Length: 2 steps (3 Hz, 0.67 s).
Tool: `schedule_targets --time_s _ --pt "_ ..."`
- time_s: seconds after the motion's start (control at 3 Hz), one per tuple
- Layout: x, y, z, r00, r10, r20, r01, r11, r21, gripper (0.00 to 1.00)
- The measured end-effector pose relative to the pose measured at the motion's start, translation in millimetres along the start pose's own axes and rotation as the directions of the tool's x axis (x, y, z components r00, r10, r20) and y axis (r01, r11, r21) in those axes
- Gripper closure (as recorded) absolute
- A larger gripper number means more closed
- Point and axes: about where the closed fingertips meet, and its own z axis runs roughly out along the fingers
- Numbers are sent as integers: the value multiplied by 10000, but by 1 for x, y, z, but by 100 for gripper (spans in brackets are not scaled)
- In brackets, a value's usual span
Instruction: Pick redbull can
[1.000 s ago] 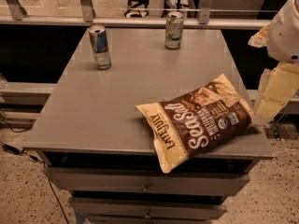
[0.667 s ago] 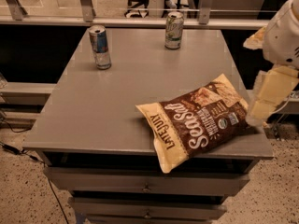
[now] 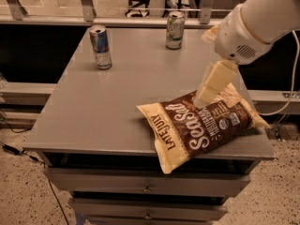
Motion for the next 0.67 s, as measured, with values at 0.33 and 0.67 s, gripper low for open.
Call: schedule_targets --time_s 0.33,0.67 --pt "-61 -25 46 9878 20 1560 -1 9999 -121 0" --pt "-133 -40 86 9536 128 3009 -11 9992 -392 0"
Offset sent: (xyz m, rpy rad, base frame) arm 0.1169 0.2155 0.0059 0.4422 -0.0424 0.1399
